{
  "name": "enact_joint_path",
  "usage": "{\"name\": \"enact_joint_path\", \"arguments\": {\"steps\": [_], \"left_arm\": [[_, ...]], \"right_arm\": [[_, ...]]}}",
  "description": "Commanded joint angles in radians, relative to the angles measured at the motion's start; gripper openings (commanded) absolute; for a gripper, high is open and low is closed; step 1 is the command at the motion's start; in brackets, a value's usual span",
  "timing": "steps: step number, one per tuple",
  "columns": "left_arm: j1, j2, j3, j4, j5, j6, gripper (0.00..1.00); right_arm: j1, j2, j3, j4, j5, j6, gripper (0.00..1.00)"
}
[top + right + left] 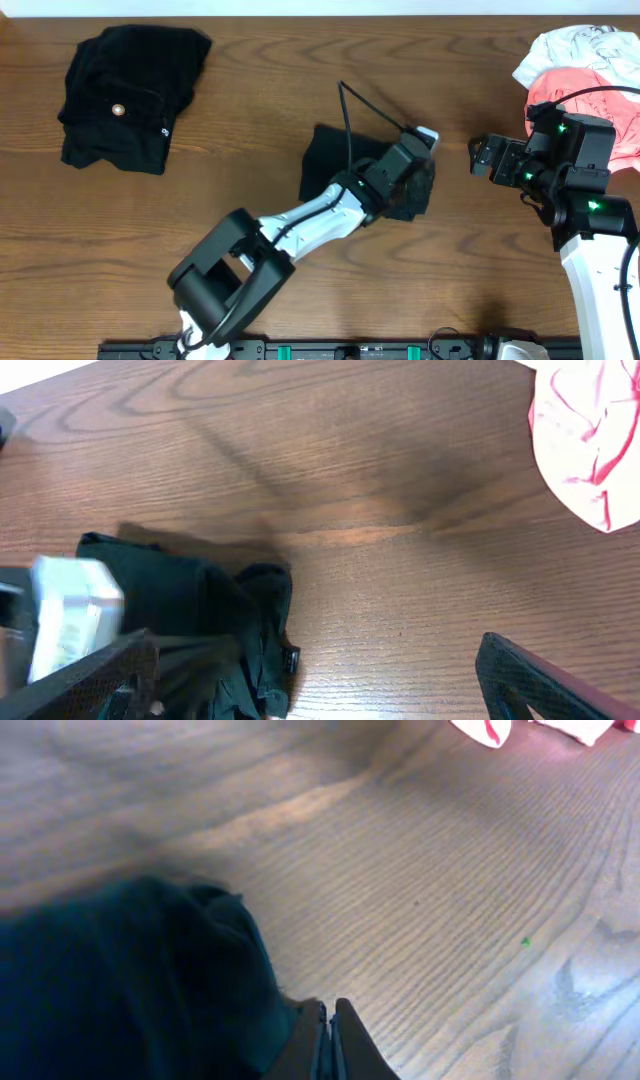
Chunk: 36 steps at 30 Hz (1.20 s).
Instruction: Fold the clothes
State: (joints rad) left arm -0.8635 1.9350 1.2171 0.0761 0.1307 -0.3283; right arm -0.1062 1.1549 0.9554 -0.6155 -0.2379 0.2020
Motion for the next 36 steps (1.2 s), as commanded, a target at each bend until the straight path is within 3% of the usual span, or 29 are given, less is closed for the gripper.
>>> {"name": "enact_joint_path", "arguments": {"steps": [1, 4, 7, 9, 14, 16, 18, 19, 20, 22, 24, 36], "left_arm": [[0.033, -0.117, 0.006, -0.024, -0.087, 0.067, 0.06], [0.073, -0.175, 0.006, -0.072, -0.147, 0.069, 0.15], [0.13, -0.2, 0.006, -0.122, -0.145, 0.069, 0.45], [0.172, -0.202, 0.006, -0.162, -0.138, 0.068, 0.57], [0.281, -0.202, 0.006, -0.253, -0.106, 0.065, 0.64], [0.323, -0.202, 0.006, -0.277, -0.065, 0.065, 0.64], [0.36, -0.201, 0.003, -0.294, -0.01, 0.065, 0.64], [0.375, -0.201, -0.002, -0.301, 0.016, 0.065, 0.61], [0.387, -0.201, -0.008, -0.306, 0.034, 0.065, 0.55], [0.402, -0.195, -0.022, -0.323, 0.045, 0.065, 0.28], [0.407, -0.179, -0.025, -0.351, 0.045, 0.066, 0.07], [0.407, -0.026, -0.025, -0.388, 0.057, 0.064, 0.06]], "right_arm": [[-0.007, -0.01, 0.0, -0.008, 0.003, -0.001, 0.99], [-0.006, -0.01, 0.0, -0.011, 0.003, -0.002, 0.99], [-0.006, -0.01, 0.0, -0.012, 0.002, -0.002, 0.99], [-0.006, -0.008, 0.0, -0.016, 0.002, -0.014, 0.99], [0.007, 0.015, 0.0, -0.048, -0.07, -0.087, 0.99], [0.027, 0.032, 0.0, -0.05, -0.138, -0.129, 0.77], [0.055, 0.057, 0.0, -0.04, -0.183, -0.152, 0.22], [0.071, 0.071, 0.0, -0.031, -0.193, -0.151, 0.01], [0.088, 0.086, 0.0, -0.021, -0.206, -0.151, 0.01], [0.132, 0.124, 0.0, 0.006, -0.224, -0.151, 0.01], [0.179, 0.159, 0.0, 0.033, -0.223, -0.15, 0.01], [0.327, 0.358, 0.0, 0.235, -0.186, -0.056, 0.01]]}}
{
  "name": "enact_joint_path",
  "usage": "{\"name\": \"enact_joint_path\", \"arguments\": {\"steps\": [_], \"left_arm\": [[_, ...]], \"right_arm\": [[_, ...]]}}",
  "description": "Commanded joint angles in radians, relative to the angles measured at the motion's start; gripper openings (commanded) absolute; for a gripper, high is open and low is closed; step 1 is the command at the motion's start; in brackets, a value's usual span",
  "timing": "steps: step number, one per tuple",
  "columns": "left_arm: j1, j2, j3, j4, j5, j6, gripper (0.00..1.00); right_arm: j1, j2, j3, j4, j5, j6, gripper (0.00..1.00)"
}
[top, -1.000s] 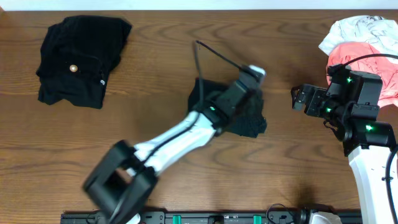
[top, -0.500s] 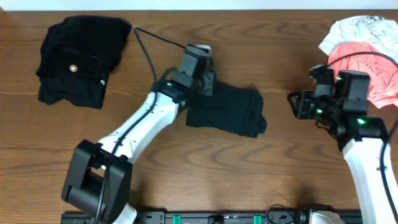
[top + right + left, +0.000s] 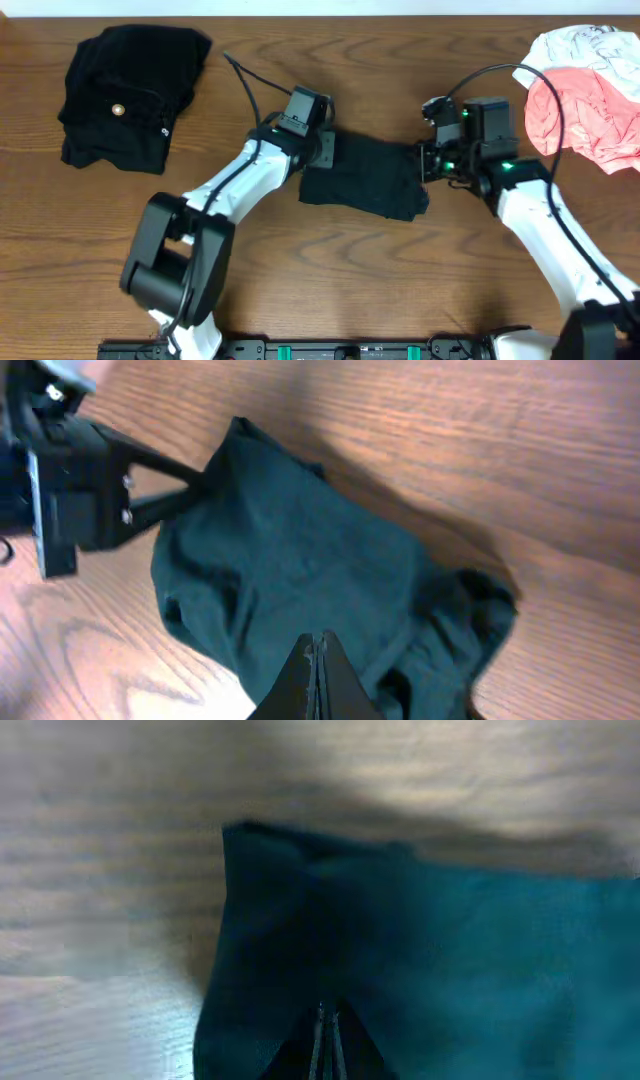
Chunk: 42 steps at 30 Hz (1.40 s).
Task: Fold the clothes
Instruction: 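Move right gripper down toward the folded shirt's right edge, then grasp the shirt's left and right edges with both grippers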
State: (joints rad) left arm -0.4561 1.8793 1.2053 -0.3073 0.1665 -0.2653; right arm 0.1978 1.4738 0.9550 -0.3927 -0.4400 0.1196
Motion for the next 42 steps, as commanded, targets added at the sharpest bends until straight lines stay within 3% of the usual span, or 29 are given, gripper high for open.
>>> {"name": "enact_joint_path", "arguments": {"steps": [1, 15, 31, 36, 42], "left_arm": [[0.0, 0.035, -0.013, -0.002, 0.028, 0.001, 0.06], [0.0, 0.037, -0.013, 0.0, 0.029, 0.002, 0.06], [0.0, 0.038, -0.013, 0.002, 0.029, 0.001, 0.06], [0.0, 0.038, -0.013, 0.005, 0.029, -0.002, 0.06], [0.0, 0.038, -0.013, 0.005, 0.029, -0.002, 0.06]], "right_arm": [[0.032, 0.057, 0.0, 0.02, 0.024, 0.026, 0.01], [0.065, 0.274, 0.0, 0.032, 0.18, 0.035, 0.01], [-0.012, 0.281, 0.0, 0.02, 0.426, 0.052, 0.01], [-0.043, 0.279, 0.015, 0.021, 0.402, 0.064, 0.01], [-0.045, 0.213, 0.08, -0.052, 0.196, 0.062, 0.01]]}}
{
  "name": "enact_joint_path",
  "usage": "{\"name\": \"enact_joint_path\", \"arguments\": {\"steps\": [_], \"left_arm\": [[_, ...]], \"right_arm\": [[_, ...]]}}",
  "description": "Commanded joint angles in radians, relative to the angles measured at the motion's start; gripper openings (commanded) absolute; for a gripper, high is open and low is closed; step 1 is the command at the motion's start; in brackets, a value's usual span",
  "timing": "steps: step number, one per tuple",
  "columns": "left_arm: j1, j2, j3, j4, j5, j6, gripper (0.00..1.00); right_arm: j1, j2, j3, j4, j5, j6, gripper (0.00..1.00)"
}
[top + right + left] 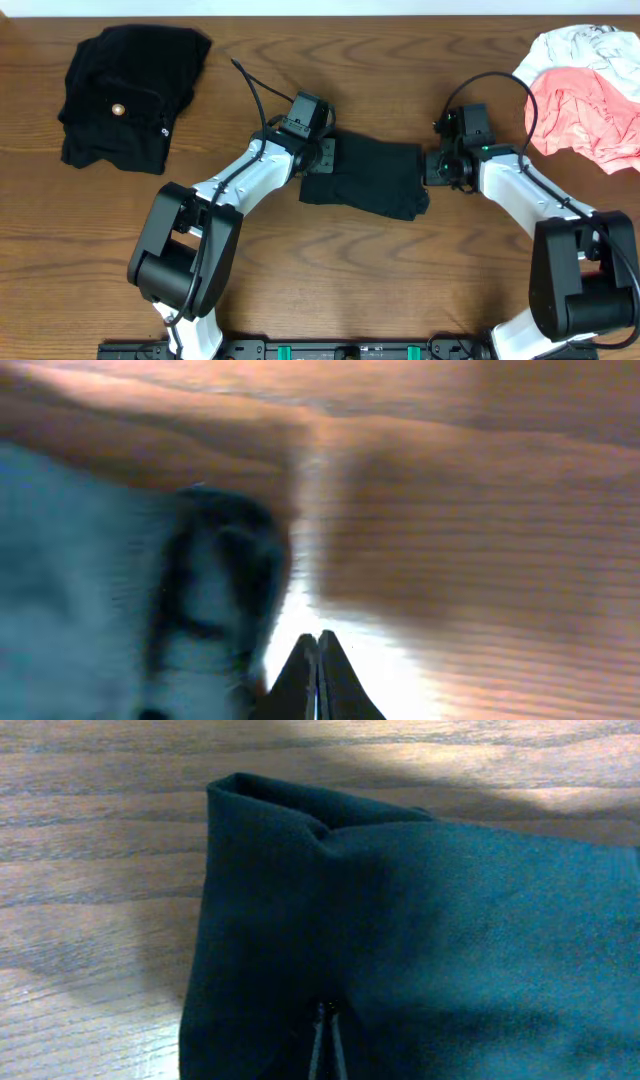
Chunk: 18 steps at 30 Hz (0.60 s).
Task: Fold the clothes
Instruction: 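Grasp the shirt's left and right edges with both grippers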
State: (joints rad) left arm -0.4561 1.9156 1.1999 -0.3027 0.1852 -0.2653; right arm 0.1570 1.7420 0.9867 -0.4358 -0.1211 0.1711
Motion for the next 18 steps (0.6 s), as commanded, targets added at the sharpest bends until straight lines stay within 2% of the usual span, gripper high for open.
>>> {"name": "enact_joint_path", "arguments": {"steps": [1, 6, 12, 18], "left_arm": [[0.0, 0.002, -0.008, 0.0, 0.01, -0.002, 0.06], [0.0, 0.002, -0.008, 0.001, 0.01, -0.002, 0.06], [0.0, 0.002, -0.008, 0.0, 0.01, -0.002, 0.06], [0.0, 0.002, -0.008, -0.004, 0.01, -0.002, 0.06]], "right_arm": [[-0.002, -0.078, 0.051, -0.017, -0.174, 0.011, 0.01], [0.049, -0.166, 0.051, -0.074, -0.302, 0.011, 0.01], [0.16, -0.146, 0.048, -0.116, -0.272, -0.039, 0.01], [0.186, -0.05, 0.048, -0.171, -0.198, -0.039, 0.01]]}}
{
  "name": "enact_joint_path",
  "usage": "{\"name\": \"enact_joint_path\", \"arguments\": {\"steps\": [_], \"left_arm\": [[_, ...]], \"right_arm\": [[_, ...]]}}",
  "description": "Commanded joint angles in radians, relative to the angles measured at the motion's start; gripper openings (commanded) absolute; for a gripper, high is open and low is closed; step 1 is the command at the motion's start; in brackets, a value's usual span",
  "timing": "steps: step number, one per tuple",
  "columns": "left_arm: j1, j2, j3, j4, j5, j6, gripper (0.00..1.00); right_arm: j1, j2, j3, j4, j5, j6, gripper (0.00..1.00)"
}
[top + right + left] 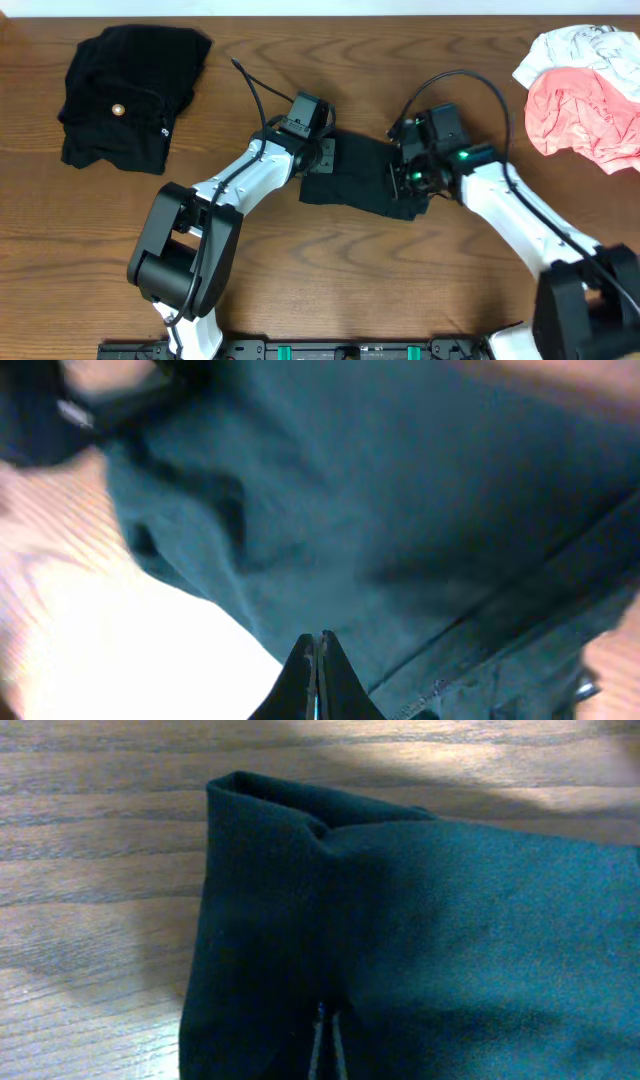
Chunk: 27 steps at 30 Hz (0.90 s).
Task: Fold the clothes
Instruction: 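Grasp the shirt's left and right edges with both grippers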
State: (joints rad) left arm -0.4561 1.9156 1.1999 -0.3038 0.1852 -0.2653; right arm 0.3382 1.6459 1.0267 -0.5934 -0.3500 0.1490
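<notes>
A dark teal-black garment (358,176) lies flat at the table's middle; it fills the left wrist view (450,920) and the right wrist view (380,480). My left gripper (325,153) is shut, its tips (325,1013) resting on the cloth near the folded left edge. My right gripper (404,180) is shut too, its tips (317,639) over the garment's right part, next to a seam. Nothing shows between either pair of fingers.
A folded black pile (130,85) sits at the back left. A pink cloth (585,110) and a white printed cloth (580,42) lie crumpled at the back right. The wooden table (330,280) lies bare in front of the garment.
My right gripper has moved left, from the table just off the garment's right edge to a spot over its right part. The left gripper has not moved.
At first my left gripper was shut at the crumpled right end of the garment, the right arm off to the right. Then the left was on the left edge and the right, shut, hovered near the right end. Now both are shut on the flattened cloth.
</notes>
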Motion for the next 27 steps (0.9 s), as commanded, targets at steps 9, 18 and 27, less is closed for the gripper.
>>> {"name": "enact_joint_path", "arguments": {"steps": [9, 18, 27], "left_arm": [[0.0, 0.002, -0.008, -0.003, 0.01, -0.002, 0.06], [0.0, 0.002, -0.008, -0.002, 0.01, -0.002, 0.06], [0.0, 0.002, -0.008, -0.002, 0.01, -0.003, 0.06]], "right_arm": [[0.004, 0.172, 0.008, -0.053, 0.074, -0.042, 0.01], [-0.011, 0.158, 0.009, -0.125, 0.235, -0.002, 0.01], [-0.039, 0.156, 0.013, -0.171, 0.347, 0.042, 0.01]]}}
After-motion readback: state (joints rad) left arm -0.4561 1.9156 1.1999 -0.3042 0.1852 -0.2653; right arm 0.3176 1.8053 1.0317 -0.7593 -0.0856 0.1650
